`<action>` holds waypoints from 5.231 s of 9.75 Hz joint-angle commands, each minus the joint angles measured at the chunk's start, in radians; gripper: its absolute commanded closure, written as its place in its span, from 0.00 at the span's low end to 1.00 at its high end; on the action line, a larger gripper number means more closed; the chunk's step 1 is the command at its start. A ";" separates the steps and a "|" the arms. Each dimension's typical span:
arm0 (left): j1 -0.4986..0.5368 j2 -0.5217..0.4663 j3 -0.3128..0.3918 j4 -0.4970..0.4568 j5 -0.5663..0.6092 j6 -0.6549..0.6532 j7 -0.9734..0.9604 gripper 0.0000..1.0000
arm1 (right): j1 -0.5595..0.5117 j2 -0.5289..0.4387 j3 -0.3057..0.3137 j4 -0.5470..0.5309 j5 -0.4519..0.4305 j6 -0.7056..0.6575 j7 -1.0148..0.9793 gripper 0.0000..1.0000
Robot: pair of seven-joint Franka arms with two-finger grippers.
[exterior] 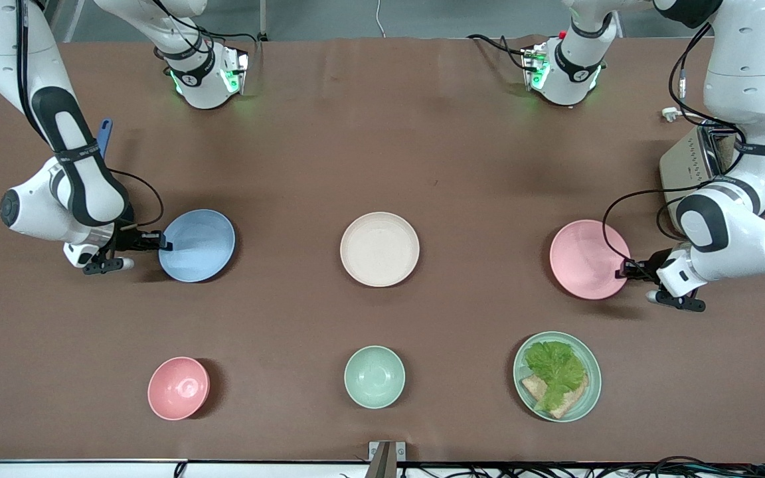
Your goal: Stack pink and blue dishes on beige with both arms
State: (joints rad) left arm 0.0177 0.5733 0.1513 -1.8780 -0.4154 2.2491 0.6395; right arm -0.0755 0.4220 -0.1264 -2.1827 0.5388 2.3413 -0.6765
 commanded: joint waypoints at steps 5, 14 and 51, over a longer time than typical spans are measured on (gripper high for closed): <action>-0.004 -0.156 -0.164 -0.024 -0.042 -0.126 -0.160 1.00 | 0.023 -0.060 -0.103 0.245 -0.002 -0.405 0.164 1.00; -0.096 0.077 -0.645 -0.019 0.114 0.334 -0.838 0.96 | 0.069 -0.183 0.207 0.448 -0.290 -0.562 0.858 1.00; -0.051 -0.592 -0.217 0.421 0.391 -0.809 -0.716 0.00 | 0.059 -0.479 0.088 0.670 -0.523 -0.815 0.804 0.00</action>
State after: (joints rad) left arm -0.0375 -0.0366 -0.0674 -1.4603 -0.0075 1.4672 -0.0982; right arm -0.0191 -0.0507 -0.0308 -1.5287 0.0132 1.5446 0.1724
